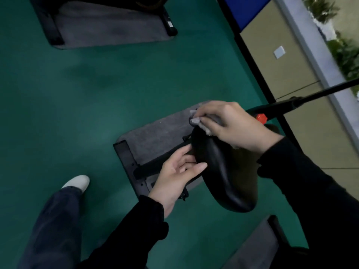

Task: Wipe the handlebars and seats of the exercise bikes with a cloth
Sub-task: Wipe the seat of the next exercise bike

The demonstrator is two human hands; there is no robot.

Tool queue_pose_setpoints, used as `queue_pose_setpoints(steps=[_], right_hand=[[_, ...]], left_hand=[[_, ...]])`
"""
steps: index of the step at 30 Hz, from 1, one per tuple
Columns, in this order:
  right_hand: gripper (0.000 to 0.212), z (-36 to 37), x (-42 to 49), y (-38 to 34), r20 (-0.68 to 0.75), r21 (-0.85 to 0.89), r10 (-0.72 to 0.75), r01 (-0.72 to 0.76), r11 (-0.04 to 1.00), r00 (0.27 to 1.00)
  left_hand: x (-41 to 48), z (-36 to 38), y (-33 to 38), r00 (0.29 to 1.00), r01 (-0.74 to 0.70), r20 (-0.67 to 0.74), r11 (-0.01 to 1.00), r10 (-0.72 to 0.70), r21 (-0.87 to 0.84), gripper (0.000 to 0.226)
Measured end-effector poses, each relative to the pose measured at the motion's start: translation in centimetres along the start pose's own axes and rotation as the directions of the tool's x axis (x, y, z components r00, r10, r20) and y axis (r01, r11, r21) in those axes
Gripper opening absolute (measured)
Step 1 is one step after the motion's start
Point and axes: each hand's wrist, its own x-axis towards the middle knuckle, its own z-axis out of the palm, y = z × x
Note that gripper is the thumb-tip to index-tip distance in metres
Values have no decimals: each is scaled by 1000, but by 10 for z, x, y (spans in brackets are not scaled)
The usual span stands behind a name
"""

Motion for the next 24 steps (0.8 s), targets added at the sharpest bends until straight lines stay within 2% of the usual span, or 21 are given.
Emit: queue_pose_setpoints(steps=[2,4,7,10,12,14,17,20,24], right_hand=[[17,-1,-4,0,-3,49,-2,2,999,1000],[15,4,-20,-10,-7,52,-124,124,991,992],[18,12,-39,-20,115,5,-293,294,956,949],[17,6,-25,-18,228,-18,-292,304,952,929],[13,1,-7,-16,294,-3,-258,271,962,920],[12,0,9,-10,301,6,-202,210,978,932],[12,-1,22,5,239,46,-42,32,998,970],[9,-4,19,28,193,127,139,-166,978,971],[15,-3,-8,44,122,207,249,-270,940,961]], left_hand=[[-3,4,-5,1000,-9,-18,998,8,-60,53],[-5,7,-11,1000,-9,-30,996,6,-94,49],[-8,11,-18,999,8,-42,988,-15,-155,51],[-7,13,-21,998,-3,-55,983,-8,-185,55],[-6,13,-21,998,-10,-60,978,-3,-207,55],[-5,13,-20,998,-22,-55,978,11,-209,50],[-4,10,-17,998,-46,-42,986,40,-161,40],[-3,8,-15,999,-41,-34,991,37,-125,36],[-2,5,-11,999,-33,-7,994,33,-106,38]])
